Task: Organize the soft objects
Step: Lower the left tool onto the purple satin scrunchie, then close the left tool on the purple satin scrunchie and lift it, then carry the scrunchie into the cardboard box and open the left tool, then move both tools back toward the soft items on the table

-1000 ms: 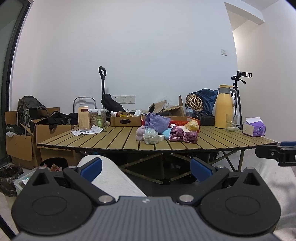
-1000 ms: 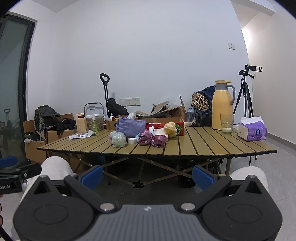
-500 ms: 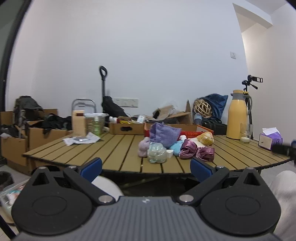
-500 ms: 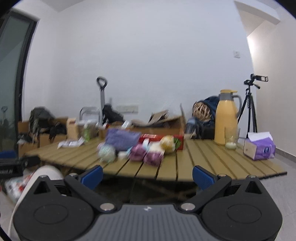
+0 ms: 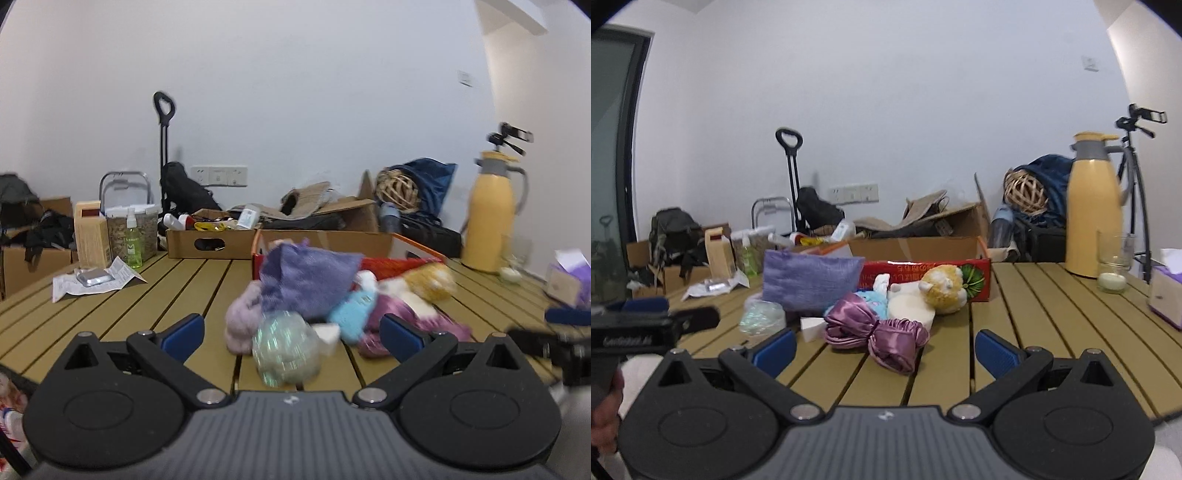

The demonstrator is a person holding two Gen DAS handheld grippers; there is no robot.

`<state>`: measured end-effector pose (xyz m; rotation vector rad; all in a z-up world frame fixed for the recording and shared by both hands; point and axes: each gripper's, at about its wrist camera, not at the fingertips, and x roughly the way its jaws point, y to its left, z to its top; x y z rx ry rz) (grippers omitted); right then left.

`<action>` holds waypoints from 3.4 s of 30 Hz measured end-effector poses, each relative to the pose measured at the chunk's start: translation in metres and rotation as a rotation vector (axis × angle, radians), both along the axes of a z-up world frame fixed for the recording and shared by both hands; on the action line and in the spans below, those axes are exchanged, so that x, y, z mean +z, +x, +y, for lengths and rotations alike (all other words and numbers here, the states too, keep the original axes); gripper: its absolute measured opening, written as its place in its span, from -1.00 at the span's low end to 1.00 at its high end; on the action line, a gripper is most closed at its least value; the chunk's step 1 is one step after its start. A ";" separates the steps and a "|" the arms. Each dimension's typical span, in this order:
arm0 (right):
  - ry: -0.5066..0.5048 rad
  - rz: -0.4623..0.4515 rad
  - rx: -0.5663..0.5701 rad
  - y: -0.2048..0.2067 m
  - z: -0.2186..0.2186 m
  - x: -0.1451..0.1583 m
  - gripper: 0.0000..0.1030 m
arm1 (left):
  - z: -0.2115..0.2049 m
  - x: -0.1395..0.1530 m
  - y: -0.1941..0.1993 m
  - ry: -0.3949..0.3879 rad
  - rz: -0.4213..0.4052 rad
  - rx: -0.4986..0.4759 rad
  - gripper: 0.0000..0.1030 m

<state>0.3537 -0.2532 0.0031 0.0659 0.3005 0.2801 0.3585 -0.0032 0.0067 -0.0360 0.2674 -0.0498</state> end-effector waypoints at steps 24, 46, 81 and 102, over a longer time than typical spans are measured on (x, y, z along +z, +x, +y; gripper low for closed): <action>-0.007 0.244 0.086 0.103 -0.018 -0.037 0.07 | -0.060 -0.035 0.103 -0.182 0.256 -0.320 -0.32; 0.118 0.368 0.183 0.130 -0.024 -0.047 -0.83 | -0.030 -0.042 0.114 -0.361 0.373 -0.439 -0.43; 0.063 0.538 0.273 0.529 0.091 0.031 -0.87 | 0.051 0.015 0.490 -0.337 0.587 -0.180 -0.34; 0.183 0.323 0.238 0.349 0.010 0.174 0.85 | 0.056 0.182 0.264 -0.292 0.282 -0.181 0.87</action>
